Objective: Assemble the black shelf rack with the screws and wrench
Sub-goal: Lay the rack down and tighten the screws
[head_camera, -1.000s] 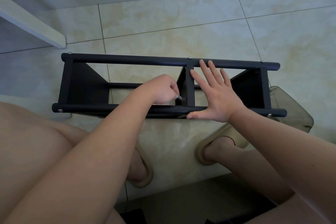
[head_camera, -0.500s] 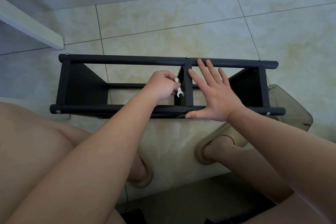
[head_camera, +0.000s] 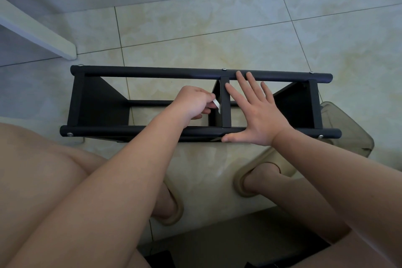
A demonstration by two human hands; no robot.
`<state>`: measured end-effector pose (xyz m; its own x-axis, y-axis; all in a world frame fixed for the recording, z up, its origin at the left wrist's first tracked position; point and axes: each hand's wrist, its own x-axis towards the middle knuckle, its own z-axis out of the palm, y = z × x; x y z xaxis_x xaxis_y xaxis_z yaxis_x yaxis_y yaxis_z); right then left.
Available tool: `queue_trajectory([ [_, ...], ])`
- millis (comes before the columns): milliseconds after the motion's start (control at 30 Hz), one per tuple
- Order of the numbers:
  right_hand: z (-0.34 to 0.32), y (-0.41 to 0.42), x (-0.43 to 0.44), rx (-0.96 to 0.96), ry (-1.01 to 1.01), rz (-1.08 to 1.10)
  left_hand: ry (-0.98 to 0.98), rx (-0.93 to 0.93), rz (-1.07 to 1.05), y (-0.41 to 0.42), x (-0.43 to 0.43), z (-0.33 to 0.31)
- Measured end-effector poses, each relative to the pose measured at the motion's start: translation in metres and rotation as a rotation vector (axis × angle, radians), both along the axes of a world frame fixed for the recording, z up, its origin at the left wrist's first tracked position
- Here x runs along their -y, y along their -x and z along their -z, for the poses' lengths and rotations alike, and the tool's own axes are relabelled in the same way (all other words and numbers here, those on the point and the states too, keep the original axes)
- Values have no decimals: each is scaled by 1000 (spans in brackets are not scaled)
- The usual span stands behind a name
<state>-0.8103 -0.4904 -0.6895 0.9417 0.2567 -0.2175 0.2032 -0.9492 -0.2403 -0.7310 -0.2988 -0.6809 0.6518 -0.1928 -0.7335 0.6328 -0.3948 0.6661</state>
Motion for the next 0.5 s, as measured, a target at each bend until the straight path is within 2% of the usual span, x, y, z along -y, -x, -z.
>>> queue_trajectory([
  [500, -1, 0, 0, -7, 7, -5, -9, -62, 106, -3, -5, 0],
])
